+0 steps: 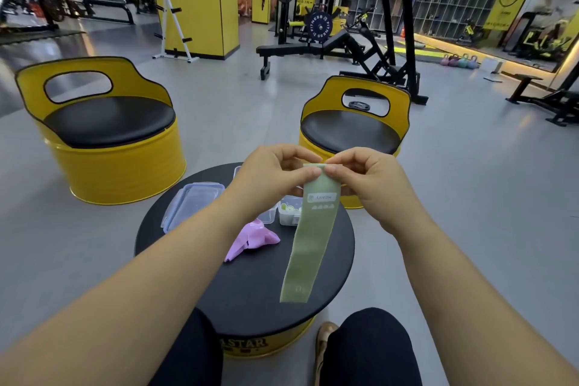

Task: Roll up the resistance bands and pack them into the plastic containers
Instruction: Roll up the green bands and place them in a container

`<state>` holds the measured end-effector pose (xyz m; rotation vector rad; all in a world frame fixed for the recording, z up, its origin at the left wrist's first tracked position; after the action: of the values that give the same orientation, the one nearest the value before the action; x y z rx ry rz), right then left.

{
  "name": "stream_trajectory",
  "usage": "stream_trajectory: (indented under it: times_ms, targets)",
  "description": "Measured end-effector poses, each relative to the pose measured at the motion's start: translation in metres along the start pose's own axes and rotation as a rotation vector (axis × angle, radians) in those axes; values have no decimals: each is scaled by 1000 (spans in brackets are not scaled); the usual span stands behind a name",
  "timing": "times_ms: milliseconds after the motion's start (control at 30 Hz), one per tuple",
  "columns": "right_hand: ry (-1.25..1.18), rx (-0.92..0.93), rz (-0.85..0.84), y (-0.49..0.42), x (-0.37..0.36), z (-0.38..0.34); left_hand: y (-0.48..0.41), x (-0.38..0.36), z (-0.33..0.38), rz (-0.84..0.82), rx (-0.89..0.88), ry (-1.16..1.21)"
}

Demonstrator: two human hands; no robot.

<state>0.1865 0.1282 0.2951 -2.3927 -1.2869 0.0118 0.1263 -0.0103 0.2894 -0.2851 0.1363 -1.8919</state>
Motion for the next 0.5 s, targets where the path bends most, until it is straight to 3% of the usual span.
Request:
stream_trajectory:
  times_ms: [167, 367, 500]
  targets:
    - [-14, 32, -11, 3, 0, -4, 2, 3, 3, 56, -63, -12]
    - [-94, -72, -96, 4, -2, -4, 2, 6, 7, 118, -149, -64]
    - [-117, -21, -105, 4, -3, -6, 3, 7, 8, 128, -152, -69]
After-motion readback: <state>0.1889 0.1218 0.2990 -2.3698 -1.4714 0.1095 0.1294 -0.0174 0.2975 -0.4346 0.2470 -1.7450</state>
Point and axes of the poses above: each hand's wrist, its own y-axis away from the middle knuckle, its own x-axis out of the back of the hand, z = x × y, the point moved 5 cm from there along -y, towards the middle knuckle, and after that the axes turned 15 degrees about z, right-handed, at the moved point
